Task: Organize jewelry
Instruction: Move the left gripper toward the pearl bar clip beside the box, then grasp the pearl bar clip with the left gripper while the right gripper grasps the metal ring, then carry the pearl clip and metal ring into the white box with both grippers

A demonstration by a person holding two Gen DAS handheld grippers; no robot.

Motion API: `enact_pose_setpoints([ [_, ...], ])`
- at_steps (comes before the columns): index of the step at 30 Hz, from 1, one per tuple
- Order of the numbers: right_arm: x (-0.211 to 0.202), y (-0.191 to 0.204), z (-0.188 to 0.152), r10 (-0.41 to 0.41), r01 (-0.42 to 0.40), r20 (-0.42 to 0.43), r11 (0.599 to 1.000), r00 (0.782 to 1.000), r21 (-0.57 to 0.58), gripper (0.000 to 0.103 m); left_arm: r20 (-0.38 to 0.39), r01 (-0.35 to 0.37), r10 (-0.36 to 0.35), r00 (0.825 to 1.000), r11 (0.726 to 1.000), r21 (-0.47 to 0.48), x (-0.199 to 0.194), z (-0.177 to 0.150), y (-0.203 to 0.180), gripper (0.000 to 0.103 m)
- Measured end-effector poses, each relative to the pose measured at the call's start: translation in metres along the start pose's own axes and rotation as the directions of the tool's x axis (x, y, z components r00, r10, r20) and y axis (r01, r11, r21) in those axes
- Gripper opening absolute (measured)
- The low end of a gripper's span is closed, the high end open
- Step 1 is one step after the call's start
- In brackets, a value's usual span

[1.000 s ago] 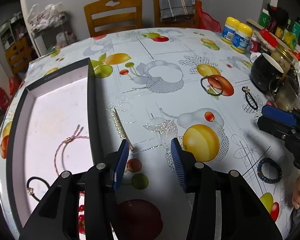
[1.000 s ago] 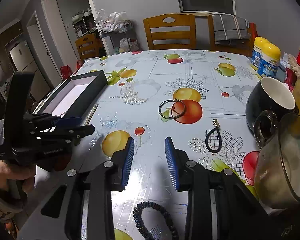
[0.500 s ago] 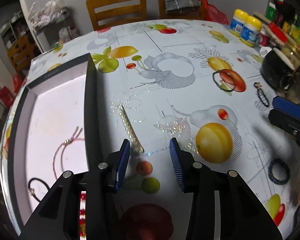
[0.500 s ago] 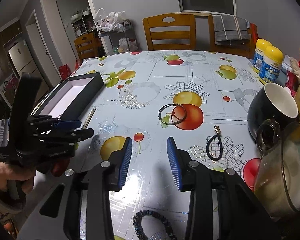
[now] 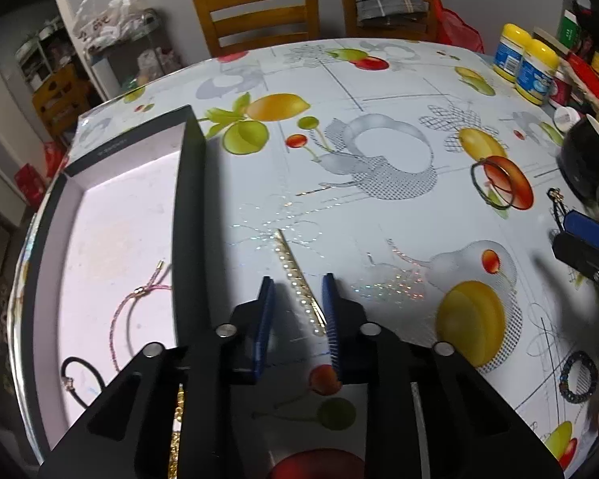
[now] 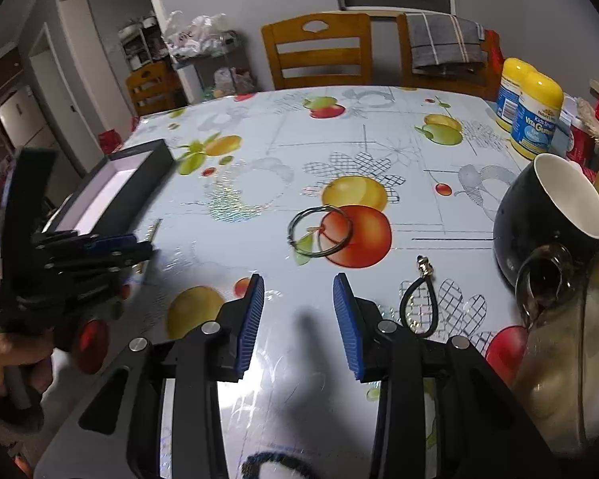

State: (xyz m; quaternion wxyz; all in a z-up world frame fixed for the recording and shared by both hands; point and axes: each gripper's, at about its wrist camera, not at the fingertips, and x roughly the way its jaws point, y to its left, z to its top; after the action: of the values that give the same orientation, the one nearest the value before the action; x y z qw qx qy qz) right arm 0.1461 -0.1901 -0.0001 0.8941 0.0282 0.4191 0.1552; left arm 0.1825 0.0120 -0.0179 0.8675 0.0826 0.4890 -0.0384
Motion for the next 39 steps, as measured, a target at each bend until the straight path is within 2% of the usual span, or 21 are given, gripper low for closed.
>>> enact_pose_setpoints([
  [2, 0.007, 0.001, 0.004, -0.014, 0.014, -0.010, 1.000, 1.000, 0.001, 0.036, 0.007, -0.015, 0.015, 1.000, 1.000, 0.005, -0.001, -0.001, -0.001, 0.016],
  [3, 0.010, 0.002, 0.006, -0.019, 0.019, -0.015, 1.000, 1.000, -0.002, 0.036, 0.014, -0.015, 0.014, 1.000, 1.000, 0.013, -0.001, -0.002, -0.002, 0.008],
  [8, 0.026, 0.007, 0.015, -0.060, 0.059, -0.037, 0.998, 0.998, -0.027, 0.036, 0.051, 0.012, -0.013, 0.999, 1.000, 0.017, -0.002, -0.007, -0.007, 0.008],
  [15, 0.040, 0.016, 0.022, -0.052, 0.048, -0.057, 0.996, 0.997, -0.073, 0.036, 0.057, 0.148, -0.147, 0.987, 0.989, -0.020, -0.007, -0.011, -0.002, 0.007],
  [19, 0.049, 0.025, 0.026, -0.052, 0.044, -0.072, 0.993, 0.996, -0.113, 0.031, 0.070, 0.212, -0.209, 0.975, 0.976, -0.044, -0.014, -0.016, 0.007, 0.007],
  [23, 0.057, 0.027, 0.030, -0.060, 0.049, -0.089, 0.991, 0.994, -0.125, 0.024, 0.080, 0.228, -0.225, 0.971, 0.973, -0.030, -0.020, -0.021, 0.007, 0.007],
  [27, 0.063, 0.029, 0.031, -0.073, 0.058, -0.096, 0.988, 0.993, -0.146, 0.020, 0.086, 0.237, -0.235, 0.968, 0.971, -0.013, -0.025, -0.025, 0.004, 0.007],
  [30, 0.061, 0.027, 0.029, -0.060, 0.046, -0.094, 0.989, 0.994, -0.142, 0.006, 0.096, 0.229, -0.229, 0.969, 0.973, 0.010, -0.030, -0.028, 0.000, 0.007],
  [39, 0.046, 0.036, 0.016, -0.030, 0.015, -0.089, 0.986, 0.996, -0.168, 0.004, 0.157, 0.214, -0.226, 0.961, 0.973, 0.084, -0.055, -0.039, -0.021, 0.007],
])
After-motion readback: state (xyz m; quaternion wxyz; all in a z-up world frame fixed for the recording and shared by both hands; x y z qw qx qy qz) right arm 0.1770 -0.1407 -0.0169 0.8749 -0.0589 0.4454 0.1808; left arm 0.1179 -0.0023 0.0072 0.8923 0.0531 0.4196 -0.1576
